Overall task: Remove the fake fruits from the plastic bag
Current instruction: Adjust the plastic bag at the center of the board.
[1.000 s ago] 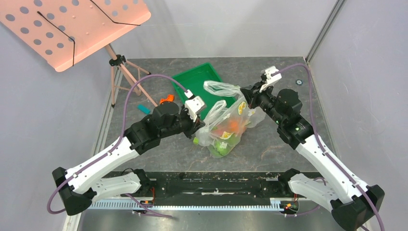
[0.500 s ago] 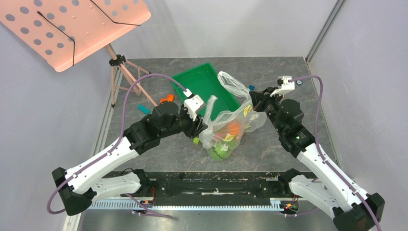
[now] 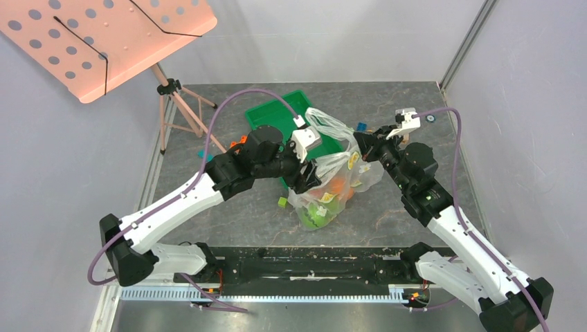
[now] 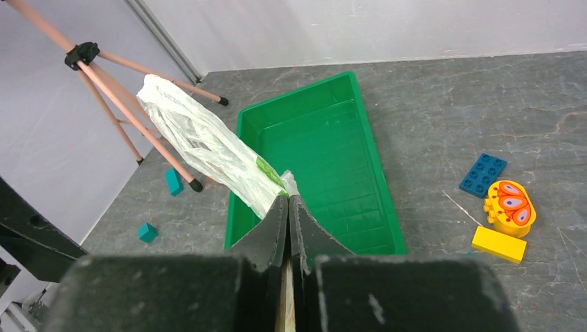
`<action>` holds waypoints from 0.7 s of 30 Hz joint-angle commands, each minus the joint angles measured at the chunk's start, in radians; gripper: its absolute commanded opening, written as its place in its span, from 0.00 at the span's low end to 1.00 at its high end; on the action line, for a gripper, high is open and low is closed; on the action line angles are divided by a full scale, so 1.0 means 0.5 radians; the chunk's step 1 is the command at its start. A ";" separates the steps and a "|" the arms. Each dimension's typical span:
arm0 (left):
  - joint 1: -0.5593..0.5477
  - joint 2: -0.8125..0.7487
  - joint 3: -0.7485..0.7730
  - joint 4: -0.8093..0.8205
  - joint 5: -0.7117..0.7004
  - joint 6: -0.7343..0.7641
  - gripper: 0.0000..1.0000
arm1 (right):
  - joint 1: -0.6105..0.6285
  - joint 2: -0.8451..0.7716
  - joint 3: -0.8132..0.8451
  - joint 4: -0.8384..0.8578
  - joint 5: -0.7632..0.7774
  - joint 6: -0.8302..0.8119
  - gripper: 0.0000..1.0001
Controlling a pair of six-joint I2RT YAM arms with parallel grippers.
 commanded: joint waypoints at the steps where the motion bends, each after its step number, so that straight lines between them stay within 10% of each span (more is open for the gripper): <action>1: -0.011 0.061 0.121 0.030 0.168 0.054 0.71 | -0.008 -0.030 0.071 0.072 -0.092 -0.035 0.00; 12: -0.031 0.204 0.197 0.219 0.070 0.067 0.70 | -0.010 -0.013 0.080 0.072 -0.223 -0.026 0.00; 19: -0.030 0.145 0.171 0.260 0.075 0.038 0.05 | -0.008 -0.052 0.071 0.045 -0.194 -0.095 0.00; 21: -0.031 0.080 0.135 0.295 0.062 0.038 0.02 | -0.008 -0.067 0.074 0.037 -0.229 -0.191 0.00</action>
